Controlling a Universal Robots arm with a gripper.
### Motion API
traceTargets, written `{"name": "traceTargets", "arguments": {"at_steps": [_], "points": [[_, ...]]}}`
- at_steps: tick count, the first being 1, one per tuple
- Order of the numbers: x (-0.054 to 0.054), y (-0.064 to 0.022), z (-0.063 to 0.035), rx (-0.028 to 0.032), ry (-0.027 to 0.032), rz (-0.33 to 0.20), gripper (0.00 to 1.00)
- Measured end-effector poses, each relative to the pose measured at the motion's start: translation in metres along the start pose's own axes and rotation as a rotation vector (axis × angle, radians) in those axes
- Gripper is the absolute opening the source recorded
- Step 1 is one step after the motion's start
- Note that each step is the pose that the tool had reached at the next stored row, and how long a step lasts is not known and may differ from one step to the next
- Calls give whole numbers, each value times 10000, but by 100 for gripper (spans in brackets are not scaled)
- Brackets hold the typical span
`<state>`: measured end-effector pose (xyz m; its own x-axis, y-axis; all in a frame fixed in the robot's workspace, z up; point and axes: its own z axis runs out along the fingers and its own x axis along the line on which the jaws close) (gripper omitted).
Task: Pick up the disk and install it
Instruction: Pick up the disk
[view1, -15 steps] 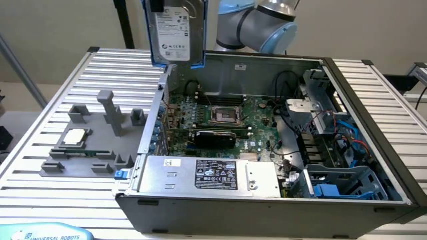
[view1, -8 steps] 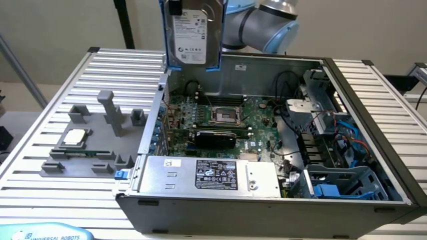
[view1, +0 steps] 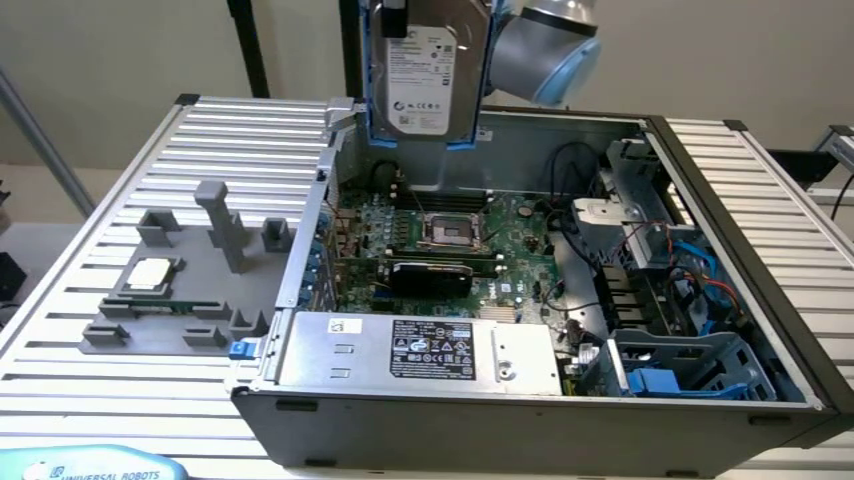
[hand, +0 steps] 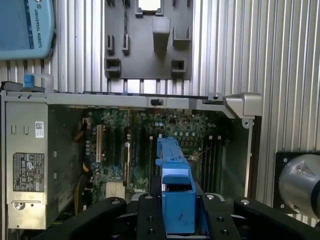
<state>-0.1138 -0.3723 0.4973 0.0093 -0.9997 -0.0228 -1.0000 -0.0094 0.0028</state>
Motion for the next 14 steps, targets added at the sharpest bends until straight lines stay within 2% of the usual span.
{"name": "traceTargets", "arguments": {"at_steps": [9, 14], "points": [[148, -396, 1, -1, -3, 1, 33], [262, -553, 6, -1, -3, 1, 33]]}}
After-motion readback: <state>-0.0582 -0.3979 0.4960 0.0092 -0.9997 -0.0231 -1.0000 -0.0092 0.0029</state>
